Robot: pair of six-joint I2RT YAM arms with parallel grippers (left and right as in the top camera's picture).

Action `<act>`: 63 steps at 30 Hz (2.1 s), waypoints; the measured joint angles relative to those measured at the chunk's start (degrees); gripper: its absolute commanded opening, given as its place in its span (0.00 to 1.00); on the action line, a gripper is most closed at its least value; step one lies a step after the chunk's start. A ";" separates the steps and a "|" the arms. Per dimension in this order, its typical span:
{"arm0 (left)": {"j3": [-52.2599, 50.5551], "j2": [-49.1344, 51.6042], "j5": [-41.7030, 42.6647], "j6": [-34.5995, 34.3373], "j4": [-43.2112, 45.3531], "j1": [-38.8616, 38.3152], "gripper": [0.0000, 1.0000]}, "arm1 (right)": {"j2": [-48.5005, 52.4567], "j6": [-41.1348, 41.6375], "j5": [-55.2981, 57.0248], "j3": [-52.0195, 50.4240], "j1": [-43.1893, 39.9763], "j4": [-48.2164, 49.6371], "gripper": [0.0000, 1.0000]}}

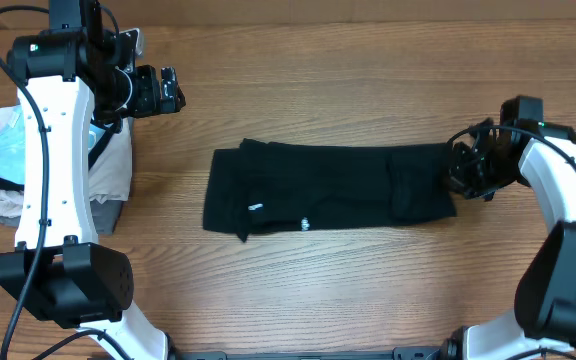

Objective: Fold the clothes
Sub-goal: 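Grasp the strip's right end again and fold it leftward with the right gripper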

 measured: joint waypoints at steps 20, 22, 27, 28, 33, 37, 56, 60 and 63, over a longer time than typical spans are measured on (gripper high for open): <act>0.00 0.00 0.00 0.00 0.00 0.00 1.00 | -1.40 12.72 18.82 0.46 26.95 4.72 0.05; 0.00 0.00 0.00 0.00 -0.02 0.00 1.00 | -1.38 13.73 19.12 0.46 28.70 5.51 0.10; 0.00 0.00 0.00 0.00 -0.02 0.00 1.00 | -1.36 14.88 18.73 0.46 32.59 8.15 0.21; 0.00 0.00 0.00 0.00 0.00 0.00 1.00 | -1.36 15.34 18.34 0.46 33.31 8.72 0.32; 0.00 0.00 0.00 0.00 -0.02 0.00 1.00 | -1.36 15.41 16.02 0.46 36.74 10.91 0.38; 0.00 0.00 0.00 0.00 0.00 0.00 1.00 | -1.36 15.23 13.66 0.46 37.86 10.67 0.38; 0.00 0.00 0.00 0.00 0.00 0.00 1.00 | 1.40 20.31 12.09 -1.62 31.93 24.83 0.11; 0.00 0.00 0.00 0.00 0.00 0.00 1.00 | 7.98 24.22 9.84 -2.82 33.94 30.12 0.09; 0.00 0.00 0.00 0.00 0.00 0.00 1.00 | 11.08 25.00 8.15 -3.21 35.21 35.43 0.11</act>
